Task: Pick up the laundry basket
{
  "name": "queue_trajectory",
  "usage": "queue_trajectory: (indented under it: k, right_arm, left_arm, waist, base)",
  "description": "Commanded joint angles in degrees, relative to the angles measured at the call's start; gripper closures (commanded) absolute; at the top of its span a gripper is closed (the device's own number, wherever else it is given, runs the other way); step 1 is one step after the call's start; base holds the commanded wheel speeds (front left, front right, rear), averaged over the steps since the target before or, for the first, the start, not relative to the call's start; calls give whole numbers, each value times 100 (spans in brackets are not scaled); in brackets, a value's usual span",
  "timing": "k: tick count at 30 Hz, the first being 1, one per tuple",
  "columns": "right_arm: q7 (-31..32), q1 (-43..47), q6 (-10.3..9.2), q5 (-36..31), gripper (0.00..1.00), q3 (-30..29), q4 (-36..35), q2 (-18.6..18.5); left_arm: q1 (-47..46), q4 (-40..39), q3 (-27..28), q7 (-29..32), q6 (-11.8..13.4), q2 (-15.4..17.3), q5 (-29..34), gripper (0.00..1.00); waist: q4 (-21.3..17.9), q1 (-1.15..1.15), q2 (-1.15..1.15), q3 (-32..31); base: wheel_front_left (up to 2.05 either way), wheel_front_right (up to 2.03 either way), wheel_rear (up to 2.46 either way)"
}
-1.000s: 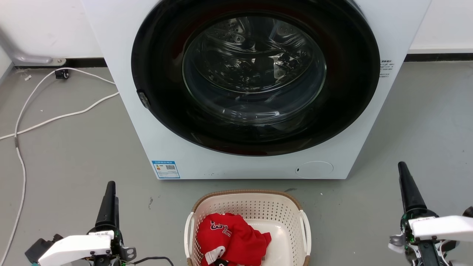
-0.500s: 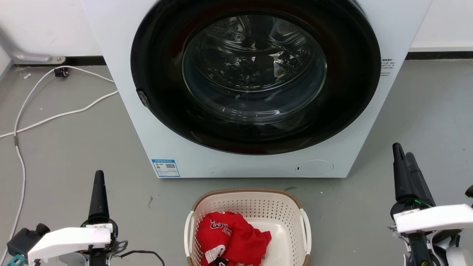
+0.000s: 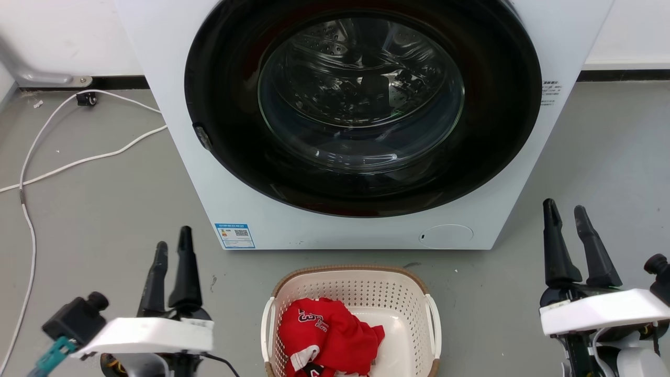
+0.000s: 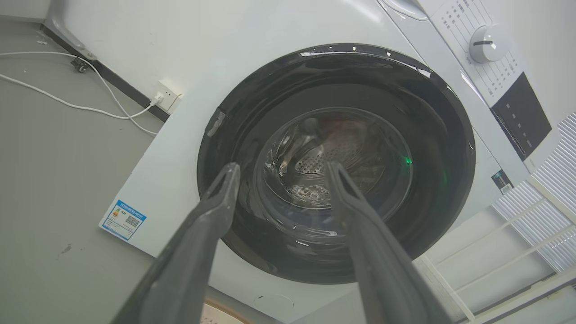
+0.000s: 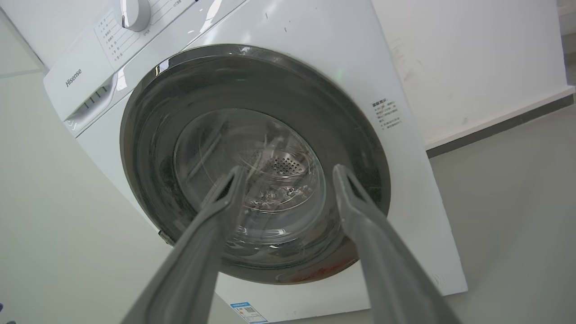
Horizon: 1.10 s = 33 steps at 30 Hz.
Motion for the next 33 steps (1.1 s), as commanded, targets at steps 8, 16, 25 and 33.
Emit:
queue_trajectory:
  k: [8, 16, 25, 33]
  right_arm:
    - [-160, 53, 0, -825, 0, 92, -39, -12]
    - [-278, 142, 0, -1496, 0, 117, 185, -10]
    - [-400, 203, 0, -2104, 0, 116, 324, -9]
    - [-501, 210, 0, -2473, 0, 92, 448, -8]
  left_arm:
    - [-2, -165, -482, -158, 2, 20, 1237, 0]
    - [23, -248, -745, -276, 146, 21, 2042, 0]
    - [109, -184, -946, -398, 195, 63, 2684, 0]
    - [129, -63, -1158, -504, 215, 160, 3207, 0]
  waist:
    - [-16, 0, 0, 21]
    - [-26, 0, 0, 29]
    - [-28, 0, 0, 19]
    - [-47, 0, 0, 38]
  base:
    - [0, 0, 0]
    - [0, 0, 0]
    - [0, 0, 0]
    - [0, 0, 0]
